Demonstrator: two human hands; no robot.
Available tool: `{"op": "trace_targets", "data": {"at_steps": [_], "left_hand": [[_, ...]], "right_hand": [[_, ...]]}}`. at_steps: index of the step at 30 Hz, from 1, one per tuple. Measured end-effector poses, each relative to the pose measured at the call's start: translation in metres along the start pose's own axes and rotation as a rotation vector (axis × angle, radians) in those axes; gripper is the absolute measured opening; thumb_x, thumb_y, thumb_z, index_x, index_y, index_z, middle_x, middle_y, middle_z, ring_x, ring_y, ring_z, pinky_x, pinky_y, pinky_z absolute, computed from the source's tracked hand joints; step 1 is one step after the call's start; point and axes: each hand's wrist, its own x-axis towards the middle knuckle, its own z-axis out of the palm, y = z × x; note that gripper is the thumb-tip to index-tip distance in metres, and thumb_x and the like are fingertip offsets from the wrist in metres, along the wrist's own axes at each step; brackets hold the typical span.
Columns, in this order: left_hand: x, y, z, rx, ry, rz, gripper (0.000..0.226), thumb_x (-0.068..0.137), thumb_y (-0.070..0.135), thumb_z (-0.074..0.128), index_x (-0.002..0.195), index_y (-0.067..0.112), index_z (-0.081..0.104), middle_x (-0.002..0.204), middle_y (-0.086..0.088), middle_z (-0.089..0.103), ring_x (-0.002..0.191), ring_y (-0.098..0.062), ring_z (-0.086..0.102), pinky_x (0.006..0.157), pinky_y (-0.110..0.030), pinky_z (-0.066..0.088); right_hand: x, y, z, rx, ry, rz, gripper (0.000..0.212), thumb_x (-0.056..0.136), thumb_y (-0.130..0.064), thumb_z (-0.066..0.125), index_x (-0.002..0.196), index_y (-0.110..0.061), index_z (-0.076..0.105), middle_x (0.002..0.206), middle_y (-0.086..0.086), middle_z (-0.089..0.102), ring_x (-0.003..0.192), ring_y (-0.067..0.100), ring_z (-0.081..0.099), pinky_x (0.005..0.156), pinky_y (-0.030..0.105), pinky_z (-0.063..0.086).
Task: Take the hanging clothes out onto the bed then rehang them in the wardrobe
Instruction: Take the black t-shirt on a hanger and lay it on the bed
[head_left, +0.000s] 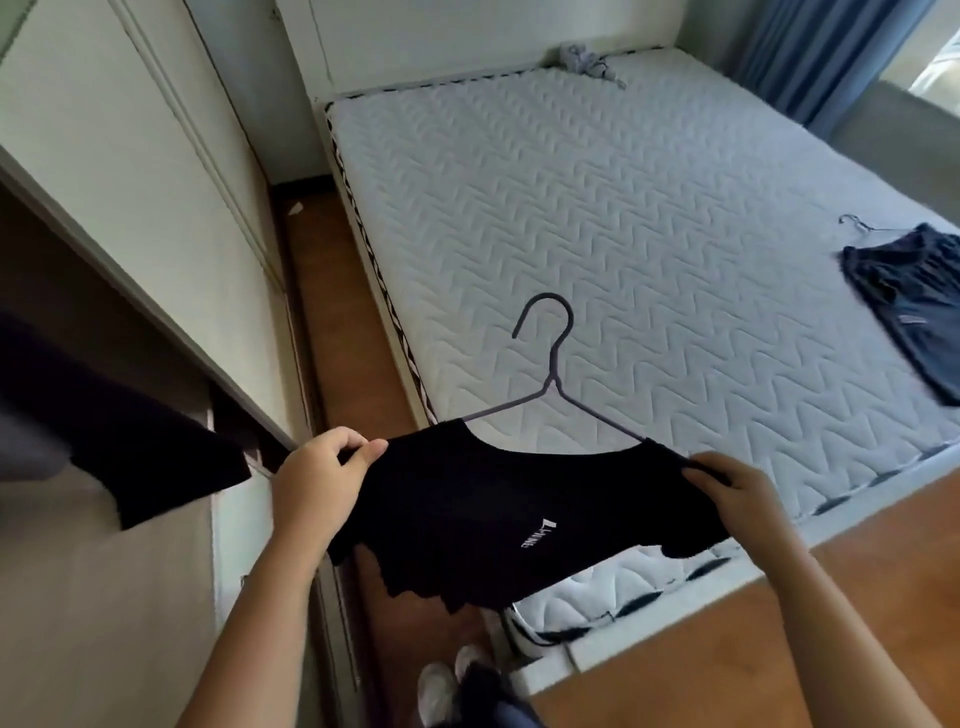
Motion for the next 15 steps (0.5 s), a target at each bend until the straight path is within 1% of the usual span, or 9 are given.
{"op": "trace_targets", "data": {"at_steps": [2,3,5,6,8,10,12,13,15], "left_hand": [[-0.012,0.009,0.011,0.016,-0.043,0.038,0.020,0.084,0.039,0.059,0.076,0.021,0.063,0.070,0.002,0.062,0.070,-0.019,0.055,0.057,-0.030,0.037],[-0.019,0.012,0.015,0.016,-0.068,0.048,0.020,0.084,0.039,0.059,0.076,0.021,0.063,0.070,0.004,0.061,0.071,-0.018,0.054,0.059,-0.030,0.037],[-0.031,0.013,0.024,0.003,-0.122,0.065,0.019,0.083,0.038,0.060,0.072,0.023,0.062,0.069,0.008,0.060,0.073,-0.017,0.054,0.063,-0.030,0.038],[-0.036,0.013,0.027,0.000,-0.151,0.070,0.019,0.083,0.038,0.060,0.069,0.025,0.060,0.068,0.010,0.059,0.074,-0.017,0.054,0.063,-0.030,0.038],[-0.045,0.012,0.035,-0.007,-0.208,0.078,0.022,0.083,0.037,0.061,0.064,0.029,0.055,0.066,0.012,0.058,0.073,-0.018,0.054,0.060,-0.030,0.036],[-0.052,0.013,0.043,-0.006,-0.258,0.099,0.024,0.083,0.036,0.061,0.062,0.031,0.053,0.066,0.010,0.058,0.072,-0.019,0.054,0.057,-0.030,0.035],[-0.059,0.015,0.051,0.010,-0.291,0.141,0.022,0.083,0.036,0.061,0.063,0.030,0.053,0.068,0.005,0.060,0.074,-0.021,0.054,0.061,-0.030,0.035],[-0.063,0.017,0.054,0.014,-0.305,0.168,0.021,0.083,0.036,0.061,0.064,0.028,0.054,0.069,0.004,0.060,0.074,-0.021,0.054,0.063,-0.030,0.035],[-0.071,0.018,0.060,0.022,-0.341,0.208,0.020,0.083,0.036,0.061,0.066,0.027,0.055,0.065,0.009,0.058,0.072,-0.018,0.052,0.060,-0.029,0.033]], "right_hand": [[-0.016,0.017,-0.010,0.025,0.034,0.041,0.027,0.086,-0.002,0.057,0.072,-0.025,0.060,0.075,0.001,0.063,0.077,0.020,0.054,0.062,0.010,0.041],[-0.026,0.026,-0.014,0.041,0.044,0.067,0.027,0.086,-0.002,0.056,0.072,-0.024,0.061,0.074,0.000,0.062,0.074,0.016,0.055,0.059,0.007,0.041],[-0.046,0.045,-0.020,0.070,0.056,0.109,0.031,0.086,0.000,0.057,0.070,-0.027,0.061,0.073,-0.006,0.063,0.067,0.001,0.057,0.057,0.003,0.040],[-0.057,0.054,-0.023,0.085,0.067,0.137,0.033,0.086,0.000,0.057,0.070,-0.029,0.061,0.070,-0.010,0.064,0.067,-0.001,0.058,0.058,0.001,0.040],[-0.077,0.068,-0.027,0.112,0.105,0.182,0.032,0.085,0.000,0.058,0.071,-0.029,0.062,0.063,-0.014,0.066,0.069,0.001,0.059,0.059,0.000,0.040],[-0.099,0.080,-0.030,0.133,0.144,0.209,0.025,0.085,0.001,0.058,0.075,-0.021,0.065,0.068,-0.013,0.066,0.071,0.000,0.059,0.059,0.000,0.040],[-0.121,0.091,-0.032,0.150,0.186,0.257,0.018,0.085,0.001,0.057,0.082,-0.013,0.066,0.077,-0.004,0.065,0.079,0.013,0.058,0.059,0.001,0.040],[-0.134,0.095,-0.033,0.152,0.204,0.276,0.019,0.086,0.001,0.057,0.081,-0.015,0.067,0.076,-0.006,0.066,0.079,0.013,0.058,0.059,0.001,0.040],[-0.162,0.101,-0.035,0.161,0.241,0.309,0.026,0.086,0.000,0.057,0.074,-0.022,0.066,0.067,-0.015,0.067,0.072,0.001,0.059,0.060,0.004,0.043]]}}
